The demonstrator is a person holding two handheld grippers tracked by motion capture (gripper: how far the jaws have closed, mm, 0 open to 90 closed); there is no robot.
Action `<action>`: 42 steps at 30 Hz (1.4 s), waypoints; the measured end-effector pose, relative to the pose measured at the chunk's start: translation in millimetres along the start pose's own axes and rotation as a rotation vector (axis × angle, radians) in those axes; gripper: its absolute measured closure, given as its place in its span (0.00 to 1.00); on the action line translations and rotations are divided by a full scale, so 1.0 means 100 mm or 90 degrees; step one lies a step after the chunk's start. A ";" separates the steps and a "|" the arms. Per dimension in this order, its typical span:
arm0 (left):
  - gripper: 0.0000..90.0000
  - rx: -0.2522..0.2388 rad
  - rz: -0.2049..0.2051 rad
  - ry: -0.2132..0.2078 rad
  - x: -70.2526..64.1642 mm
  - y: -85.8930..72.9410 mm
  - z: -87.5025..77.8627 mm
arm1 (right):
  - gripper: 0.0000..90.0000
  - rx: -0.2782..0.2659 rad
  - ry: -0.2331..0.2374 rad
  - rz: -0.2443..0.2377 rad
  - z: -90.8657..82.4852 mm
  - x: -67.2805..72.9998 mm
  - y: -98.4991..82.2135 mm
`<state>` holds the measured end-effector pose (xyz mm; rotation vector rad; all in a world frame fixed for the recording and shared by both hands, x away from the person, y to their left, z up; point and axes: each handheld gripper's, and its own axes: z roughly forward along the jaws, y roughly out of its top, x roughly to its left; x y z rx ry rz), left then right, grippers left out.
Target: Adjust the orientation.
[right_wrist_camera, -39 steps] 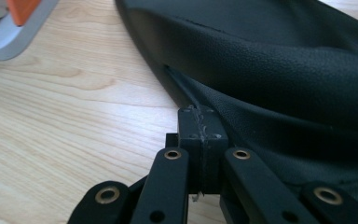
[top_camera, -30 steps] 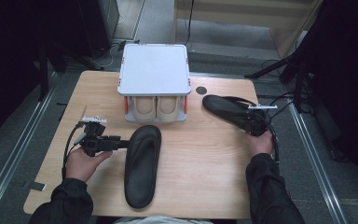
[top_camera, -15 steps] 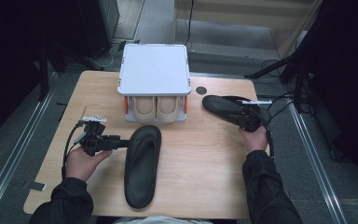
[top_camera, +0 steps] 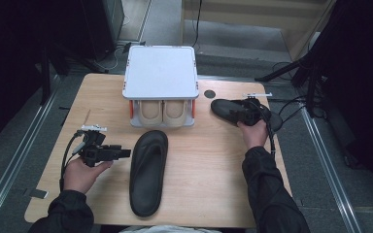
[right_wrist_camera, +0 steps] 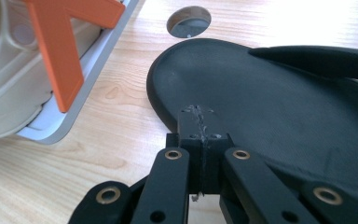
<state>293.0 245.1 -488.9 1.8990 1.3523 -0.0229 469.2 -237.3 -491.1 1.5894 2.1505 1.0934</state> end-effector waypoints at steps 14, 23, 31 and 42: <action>0.48 -0.001 -0.010 0.008 0.03 -0.06 -0.04 | 1.00 0.032 -0.053 0.005 0.32 0.02 0.07; 0.47 -0.002 -0.012 0.002 0.03 -0.04 -0.04 | 1.00 0.049 -0.022 0.009 0.28 0.04 0.00; 0.47 -0.006 -0.013 -0.001 0.05 -0.01 -0.04 | 1.00 0.061 -0.012 0.001 0.23 0.08 -0.06; 0.46 -0.005 -0.002 -0.007 0.09 0.09 0.00 | 1.00 0.069 0.003 -0.001 0.13 0.08 -0.17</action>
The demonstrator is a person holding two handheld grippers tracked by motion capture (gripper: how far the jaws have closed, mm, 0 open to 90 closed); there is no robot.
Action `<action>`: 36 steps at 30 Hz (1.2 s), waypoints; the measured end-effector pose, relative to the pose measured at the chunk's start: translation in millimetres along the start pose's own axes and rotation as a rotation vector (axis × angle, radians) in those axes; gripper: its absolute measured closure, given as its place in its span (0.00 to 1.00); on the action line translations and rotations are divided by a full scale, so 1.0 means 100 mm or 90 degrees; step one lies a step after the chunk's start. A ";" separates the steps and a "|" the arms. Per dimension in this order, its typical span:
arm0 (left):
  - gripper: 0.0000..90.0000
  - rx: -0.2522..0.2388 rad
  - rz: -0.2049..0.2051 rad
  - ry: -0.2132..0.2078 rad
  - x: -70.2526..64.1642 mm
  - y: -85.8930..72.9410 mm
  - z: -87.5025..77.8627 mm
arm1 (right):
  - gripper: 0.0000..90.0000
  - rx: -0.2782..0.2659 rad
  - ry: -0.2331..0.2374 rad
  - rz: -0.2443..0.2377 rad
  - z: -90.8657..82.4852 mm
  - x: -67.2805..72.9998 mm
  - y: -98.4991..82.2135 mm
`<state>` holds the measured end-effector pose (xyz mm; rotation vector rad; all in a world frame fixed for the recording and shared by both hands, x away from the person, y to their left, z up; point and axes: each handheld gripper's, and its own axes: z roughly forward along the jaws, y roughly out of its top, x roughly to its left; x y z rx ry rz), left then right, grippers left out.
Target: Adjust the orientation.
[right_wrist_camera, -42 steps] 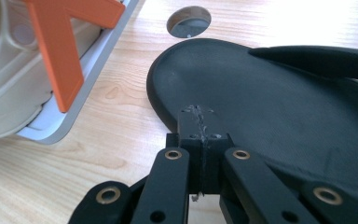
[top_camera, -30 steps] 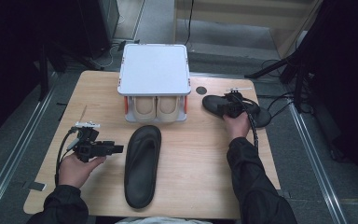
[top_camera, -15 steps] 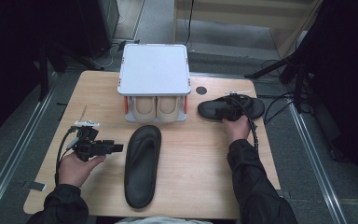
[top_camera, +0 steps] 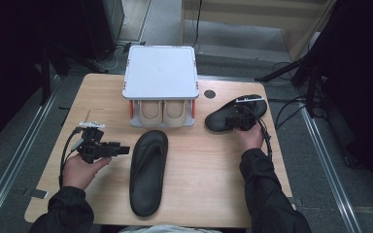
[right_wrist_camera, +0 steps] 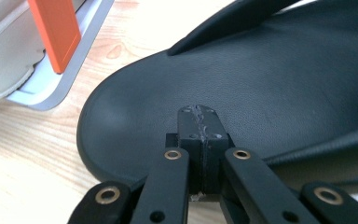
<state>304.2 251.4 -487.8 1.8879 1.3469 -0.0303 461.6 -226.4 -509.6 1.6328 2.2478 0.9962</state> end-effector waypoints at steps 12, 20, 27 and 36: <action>0.46 -0.011 -0.002 -0.007 0.07 0.12 0.02 | 1.00 0.002 0.008 0.003 -0.11 -0.03 -0.13; 0.46 -0.012 -0.009 -0.005 0.12 0.19 0.04 | 1.00 0.006 0.012 0.008 -0.20 -0.10 -0.21; 0.46 -0.008 -0.006 -0.006 0.13 0.25 0.07 | 1.00 0.007 0.009 0.014 -0.27 -0.16 -0.28; 0.46 -0.001 -0.005 -0.007 0.12 0.26 0.11 | 0.97 0.009 -0.004 0.022 -0.36 -0.26 -0.32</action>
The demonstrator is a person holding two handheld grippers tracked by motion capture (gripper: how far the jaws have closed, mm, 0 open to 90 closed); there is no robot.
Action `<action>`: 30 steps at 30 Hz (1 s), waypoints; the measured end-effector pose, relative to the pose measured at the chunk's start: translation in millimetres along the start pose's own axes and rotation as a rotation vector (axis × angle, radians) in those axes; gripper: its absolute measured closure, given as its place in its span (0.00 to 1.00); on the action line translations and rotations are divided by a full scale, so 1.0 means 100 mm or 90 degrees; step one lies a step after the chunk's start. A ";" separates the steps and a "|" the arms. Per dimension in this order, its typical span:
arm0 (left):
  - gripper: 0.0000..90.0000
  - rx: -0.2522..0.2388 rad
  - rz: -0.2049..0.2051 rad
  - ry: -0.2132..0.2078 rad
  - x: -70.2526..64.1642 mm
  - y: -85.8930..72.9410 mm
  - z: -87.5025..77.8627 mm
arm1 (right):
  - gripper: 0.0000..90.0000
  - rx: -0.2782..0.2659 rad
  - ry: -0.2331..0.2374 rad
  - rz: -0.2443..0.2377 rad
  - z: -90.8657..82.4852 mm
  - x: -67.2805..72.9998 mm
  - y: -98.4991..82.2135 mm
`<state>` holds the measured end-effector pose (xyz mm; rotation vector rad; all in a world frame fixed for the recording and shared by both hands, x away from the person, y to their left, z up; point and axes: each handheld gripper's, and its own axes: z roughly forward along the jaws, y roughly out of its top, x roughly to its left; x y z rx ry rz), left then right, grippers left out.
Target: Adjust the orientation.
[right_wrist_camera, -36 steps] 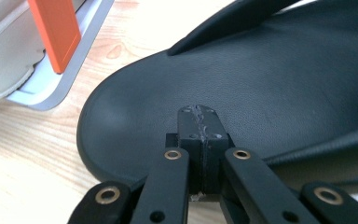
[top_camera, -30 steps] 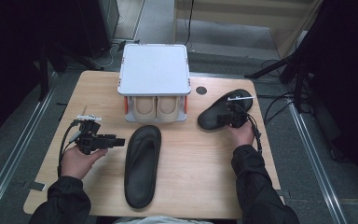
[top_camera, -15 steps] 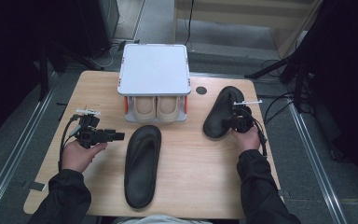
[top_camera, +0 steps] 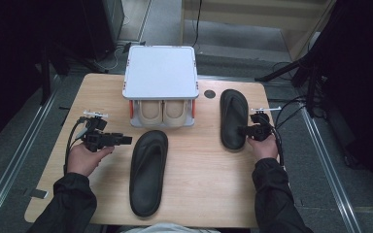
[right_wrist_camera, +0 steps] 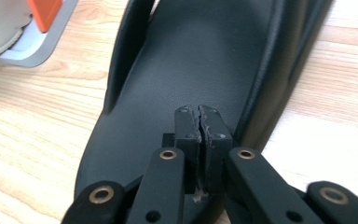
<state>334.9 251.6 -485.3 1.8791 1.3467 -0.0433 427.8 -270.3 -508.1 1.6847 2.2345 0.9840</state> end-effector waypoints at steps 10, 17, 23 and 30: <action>0.46 0.004 0.003 0.005 0.00 -0.03 -0.03 | 0.85 -0.043 -0.013 0.012 -0.16 -0.06 0.09; 0.46 -0.003 -0.001 0.007 -0.01 -0.12 -0.09 | 0.75 -0.077 -0.030 0.024 -0.23 -0.16 0.18; 0.46 -0.004 -0.007 0.016 0.00 -0.20 -0.14 | 0.70 -0.065 -0.037 0.030 -0.15 -0.24 0.24; 0.46 -0.007 -0.012 0.025 -0.01 -0.28 -0.19 | 0.65 -0.053 -0.051 0.024 0.04 -0.22 0.33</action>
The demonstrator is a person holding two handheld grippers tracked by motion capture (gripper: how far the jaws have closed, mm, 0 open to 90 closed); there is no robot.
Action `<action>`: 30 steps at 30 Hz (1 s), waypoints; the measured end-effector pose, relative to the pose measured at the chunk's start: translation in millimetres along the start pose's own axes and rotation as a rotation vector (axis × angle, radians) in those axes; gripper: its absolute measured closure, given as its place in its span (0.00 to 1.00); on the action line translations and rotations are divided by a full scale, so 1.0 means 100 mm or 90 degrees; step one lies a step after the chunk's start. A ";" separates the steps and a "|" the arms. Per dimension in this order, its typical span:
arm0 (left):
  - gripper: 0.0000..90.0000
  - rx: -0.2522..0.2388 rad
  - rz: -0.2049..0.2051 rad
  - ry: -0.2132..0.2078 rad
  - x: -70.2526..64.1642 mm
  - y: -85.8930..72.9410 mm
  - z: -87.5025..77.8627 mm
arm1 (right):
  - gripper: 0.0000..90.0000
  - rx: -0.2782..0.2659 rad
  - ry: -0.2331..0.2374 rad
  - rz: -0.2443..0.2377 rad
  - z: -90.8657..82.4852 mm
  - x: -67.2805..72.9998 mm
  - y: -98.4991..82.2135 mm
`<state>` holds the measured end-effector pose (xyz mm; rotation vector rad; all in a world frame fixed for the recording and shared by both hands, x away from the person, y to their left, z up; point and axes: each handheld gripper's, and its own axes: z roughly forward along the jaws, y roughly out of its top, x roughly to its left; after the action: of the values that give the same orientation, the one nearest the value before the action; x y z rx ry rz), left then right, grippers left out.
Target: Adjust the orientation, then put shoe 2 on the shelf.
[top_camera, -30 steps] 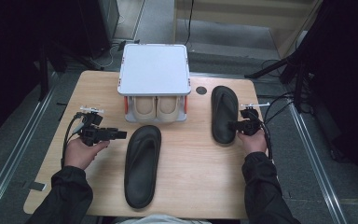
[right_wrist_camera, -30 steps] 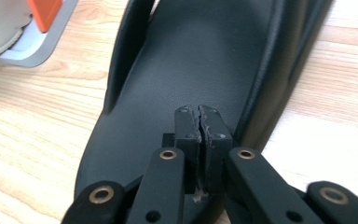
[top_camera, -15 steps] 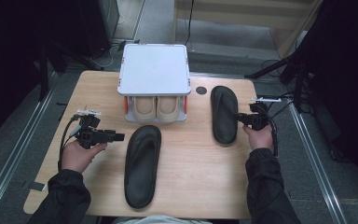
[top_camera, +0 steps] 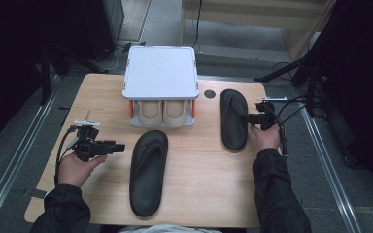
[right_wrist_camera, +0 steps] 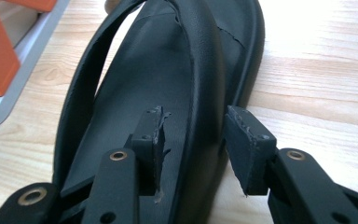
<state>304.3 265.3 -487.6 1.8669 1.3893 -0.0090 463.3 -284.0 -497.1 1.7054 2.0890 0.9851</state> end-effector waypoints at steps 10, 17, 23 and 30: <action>0.46 0.005 -0.006 0.009 -0.01 -0.08 -0.02 | 0.69 -0.009 -0.011 0.023 0.14 0.01 0.07; 0.46 0.005 -0.003 0.009 -0.01 -0.09 -0.02 | 0.80 -0.011 -0.023 0.038 0.15 -0.01 0.08; 0.46 0.002 -0.006 0.008 -0.01 -0.09 -0.03 | 0.82 -0.011 -0.019 0.052 0.14 0.00 0.09; 0.46 0.003 -0.004 0.007 -0.01 -0.09 -0.03 | 0.83 -0.010 -0.018 0.049 0.08 0.07 0.14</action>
<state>295.1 266.6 -490.3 1.8690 1.4041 -0.0041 476.7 -273.9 -492.3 1.7943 2.0057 0.9906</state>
